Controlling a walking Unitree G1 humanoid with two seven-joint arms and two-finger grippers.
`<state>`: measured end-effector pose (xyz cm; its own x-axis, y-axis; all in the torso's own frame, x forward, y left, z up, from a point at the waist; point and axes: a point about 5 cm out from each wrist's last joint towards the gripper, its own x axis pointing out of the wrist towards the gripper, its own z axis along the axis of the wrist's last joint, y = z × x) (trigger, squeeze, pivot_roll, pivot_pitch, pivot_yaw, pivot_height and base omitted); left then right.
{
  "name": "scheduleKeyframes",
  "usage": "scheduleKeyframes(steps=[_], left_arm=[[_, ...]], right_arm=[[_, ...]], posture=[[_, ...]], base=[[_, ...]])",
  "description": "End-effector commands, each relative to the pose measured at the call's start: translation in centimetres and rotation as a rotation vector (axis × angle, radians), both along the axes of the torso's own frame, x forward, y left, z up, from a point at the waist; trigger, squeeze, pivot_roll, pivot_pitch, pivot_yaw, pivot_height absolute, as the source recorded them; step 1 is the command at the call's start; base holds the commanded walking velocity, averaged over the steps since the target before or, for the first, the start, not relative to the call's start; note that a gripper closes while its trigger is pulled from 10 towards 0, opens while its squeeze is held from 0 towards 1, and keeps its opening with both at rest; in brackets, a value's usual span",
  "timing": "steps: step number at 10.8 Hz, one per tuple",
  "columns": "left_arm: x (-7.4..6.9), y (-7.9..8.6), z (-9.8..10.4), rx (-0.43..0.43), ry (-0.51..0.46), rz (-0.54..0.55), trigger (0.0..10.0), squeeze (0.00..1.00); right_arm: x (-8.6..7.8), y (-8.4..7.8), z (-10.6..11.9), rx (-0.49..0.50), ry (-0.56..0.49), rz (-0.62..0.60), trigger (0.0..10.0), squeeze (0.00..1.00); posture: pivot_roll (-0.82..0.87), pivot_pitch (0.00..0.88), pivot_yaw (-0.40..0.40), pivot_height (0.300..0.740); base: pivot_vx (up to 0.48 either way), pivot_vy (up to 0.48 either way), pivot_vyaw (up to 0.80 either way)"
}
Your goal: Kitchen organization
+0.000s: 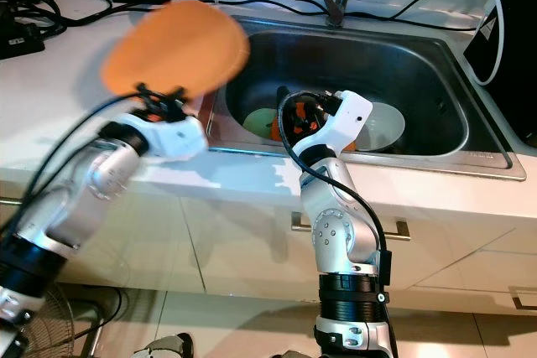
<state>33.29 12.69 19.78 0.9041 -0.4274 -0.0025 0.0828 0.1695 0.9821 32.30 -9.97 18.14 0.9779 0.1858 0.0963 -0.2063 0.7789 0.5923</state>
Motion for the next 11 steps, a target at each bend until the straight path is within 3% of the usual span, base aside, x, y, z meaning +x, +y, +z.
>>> scheduleKeyframes(steps=[1,2,7,11], left_arm=[[-0.6,-1.1,0.0,0.003,-0.004,-0.060,10.0,0.00],[-0.8,-1.7,-0.1,0.001,0.008,-0.100,10.0,0.00],[-1.6,-3.0,-0.5,0.023,0.047,-0.191,10.0,0.00],[-1.1,-2.4,-0.4,0.035,0.041,-0.142,10.0,0.00]], right_arm=[[0.1,1.1,1.0,0.079,-0.011,0.022,10.0,0.30],[0.2,1.1,1.2,0.098,-0.003,0.026,10.0,0.00],[0.4,1.2,2.2,0.203,-0.003,0.052,10.0,0.00],[0.2,0.9,2.4,0.259,-0.006,0.057,10.0,0.00]], posture=[[0.06,0.100,-0.079,0.740],[0.06,0.100,-0.079,0.740],[0.06,0.101,-0.079,0.740],[0.05,0.095,-0.076,0.740]], base=[[0.000,0.000,0.00],[0.000,0.000,0.00],[0.000,0.000,0.00],[0.000,0.000,0.00]])
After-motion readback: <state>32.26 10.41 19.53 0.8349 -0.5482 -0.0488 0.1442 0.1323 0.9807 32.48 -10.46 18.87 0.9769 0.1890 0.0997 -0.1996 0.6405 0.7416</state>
